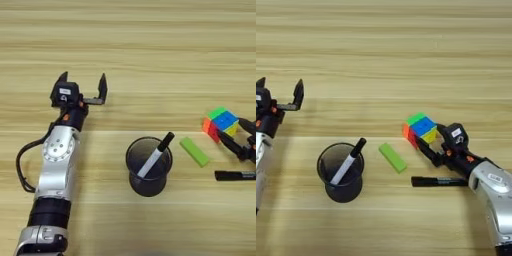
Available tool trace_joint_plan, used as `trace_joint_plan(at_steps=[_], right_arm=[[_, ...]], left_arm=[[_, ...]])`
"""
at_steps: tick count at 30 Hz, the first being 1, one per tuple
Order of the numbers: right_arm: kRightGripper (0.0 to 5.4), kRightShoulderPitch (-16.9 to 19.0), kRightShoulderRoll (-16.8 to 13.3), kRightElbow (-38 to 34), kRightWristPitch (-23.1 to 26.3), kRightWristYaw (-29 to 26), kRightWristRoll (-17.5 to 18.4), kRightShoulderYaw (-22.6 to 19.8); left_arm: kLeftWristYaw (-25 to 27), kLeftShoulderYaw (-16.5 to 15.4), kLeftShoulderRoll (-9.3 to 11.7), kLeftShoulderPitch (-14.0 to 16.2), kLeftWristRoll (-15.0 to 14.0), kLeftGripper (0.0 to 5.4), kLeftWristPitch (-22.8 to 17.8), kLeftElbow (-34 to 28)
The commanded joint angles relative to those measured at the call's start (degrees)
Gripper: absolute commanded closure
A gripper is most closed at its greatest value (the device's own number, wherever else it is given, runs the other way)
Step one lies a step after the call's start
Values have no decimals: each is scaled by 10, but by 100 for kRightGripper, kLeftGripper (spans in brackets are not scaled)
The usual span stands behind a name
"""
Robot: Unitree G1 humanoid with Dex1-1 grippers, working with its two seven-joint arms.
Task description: Move the objects on the table
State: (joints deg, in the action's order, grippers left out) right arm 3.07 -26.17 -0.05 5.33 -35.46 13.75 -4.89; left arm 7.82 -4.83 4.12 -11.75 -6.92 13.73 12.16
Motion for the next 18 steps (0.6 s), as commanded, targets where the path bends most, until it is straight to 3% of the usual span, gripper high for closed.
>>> trace_joint_plan(at_steps=[1,15,18], right_arm=[[153,-5,2,9,-3,-2,-5,5],[7,-17,7,-7,-44,-4,15,-15],[2,-19,10,-20,-62,-8,27,-21]], left_arm=[[0,-2,0,-8,0,0,5,9],[-1,-2,-5,-10,1,0,9,12],[-1,-2,-5,-10,1,0,10,12]])
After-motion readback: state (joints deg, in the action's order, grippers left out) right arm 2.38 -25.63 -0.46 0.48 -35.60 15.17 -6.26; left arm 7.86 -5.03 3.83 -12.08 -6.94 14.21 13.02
